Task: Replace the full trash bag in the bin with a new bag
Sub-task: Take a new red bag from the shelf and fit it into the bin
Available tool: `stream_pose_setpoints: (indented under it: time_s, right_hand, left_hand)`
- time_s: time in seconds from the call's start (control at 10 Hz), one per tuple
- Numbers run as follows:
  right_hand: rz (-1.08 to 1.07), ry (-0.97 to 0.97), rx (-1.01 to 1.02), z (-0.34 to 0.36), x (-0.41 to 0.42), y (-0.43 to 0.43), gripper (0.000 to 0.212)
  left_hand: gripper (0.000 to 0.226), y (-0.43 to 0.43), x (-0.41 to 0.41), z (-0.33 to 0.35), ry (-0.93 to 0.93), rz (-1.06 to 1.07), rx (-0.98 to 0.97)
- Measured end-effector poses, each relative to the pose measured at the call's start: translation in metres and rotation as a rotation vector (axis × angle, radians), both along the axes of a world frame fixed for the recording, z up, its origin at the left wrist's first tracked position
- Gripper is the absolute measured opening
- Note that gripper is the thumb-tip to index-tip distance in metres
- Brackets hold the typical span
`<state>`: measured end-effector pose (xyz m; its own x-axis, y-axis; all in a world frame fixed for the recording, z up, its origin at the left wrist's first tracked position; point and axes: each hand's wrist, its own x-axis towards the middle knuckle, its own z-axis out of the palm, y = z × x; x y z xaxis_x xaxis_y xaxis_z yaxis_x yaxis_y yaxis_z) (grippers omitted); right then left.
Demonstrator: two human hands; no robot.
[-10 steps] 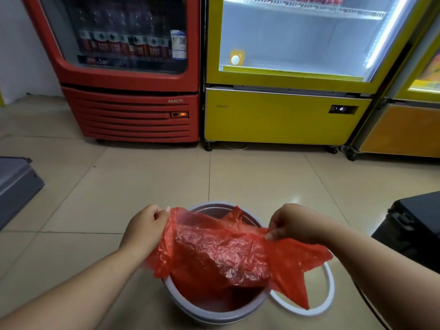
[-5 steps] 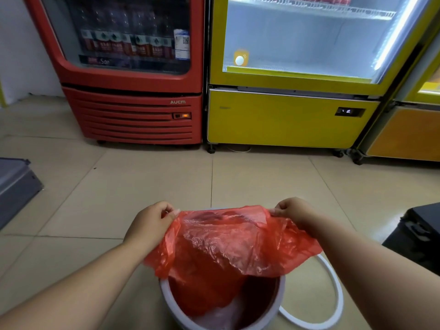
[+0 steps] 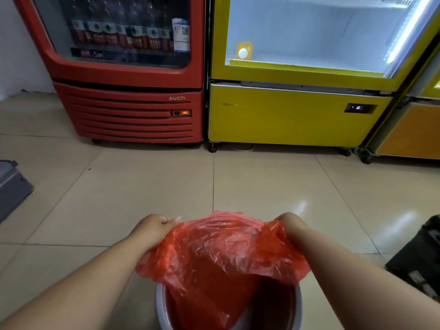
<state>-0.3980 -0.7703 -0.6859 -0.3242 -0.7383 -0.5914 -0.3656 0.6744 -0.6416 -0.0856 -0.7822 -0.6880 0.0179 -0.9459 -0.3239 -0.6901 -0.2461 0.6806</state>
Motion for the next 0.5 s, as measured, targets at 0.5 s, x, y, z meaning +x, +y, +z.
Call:
stream_pose_setpoints:
  time_s: [0.5]
  right_hand:
    - [0.460,0.589,0.034,0.051,-0.009,0.007,0.033]
  left_hand:
    - [0.052,0.027,-0.049,0.033,-0.427,-0.668,-0.172]
